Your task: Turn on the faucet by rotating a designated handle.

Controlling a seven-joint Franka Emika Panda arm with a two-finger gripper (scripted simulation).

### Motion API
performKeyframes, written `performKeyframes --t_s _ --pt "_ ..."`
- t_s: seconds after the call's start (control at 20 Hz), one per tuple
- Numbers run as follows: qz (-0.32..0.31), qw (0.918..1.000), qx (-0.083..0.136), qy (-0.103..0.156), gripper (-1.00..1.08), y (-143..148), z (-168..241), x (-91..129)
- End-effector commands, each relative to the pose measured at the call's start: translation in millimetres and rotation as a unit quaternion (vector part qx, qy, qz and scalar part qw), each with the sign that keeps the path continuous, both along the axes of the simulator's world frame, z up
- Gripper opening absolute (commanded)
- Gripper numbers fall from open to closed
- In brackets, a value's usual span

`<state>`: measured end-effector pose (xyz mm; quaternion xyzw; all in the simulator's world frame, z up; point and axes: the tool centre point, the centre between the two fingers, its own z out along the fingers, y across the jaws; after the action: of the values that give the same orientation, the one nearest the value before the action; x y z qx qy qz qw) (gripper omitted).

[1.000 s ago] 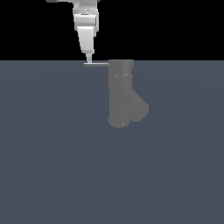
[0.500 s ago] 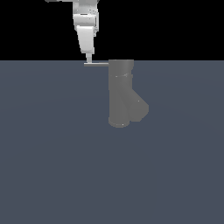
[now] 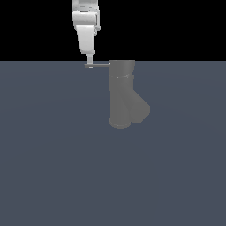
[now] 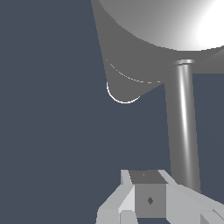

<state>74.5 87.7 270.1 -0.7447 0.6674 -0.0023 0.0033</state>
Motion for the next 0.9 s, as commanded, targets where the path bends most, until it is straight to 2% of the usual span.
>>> performKeyframes --t_s 0.0,0.85 --pt "-0.001 1.0 -0.001 0.004 -1.0 -2.5 -0.2 -9.6" --pt "-0.001 1.0 -0.001 0.004 -1.0 -9.8 -0.2 -53.2"
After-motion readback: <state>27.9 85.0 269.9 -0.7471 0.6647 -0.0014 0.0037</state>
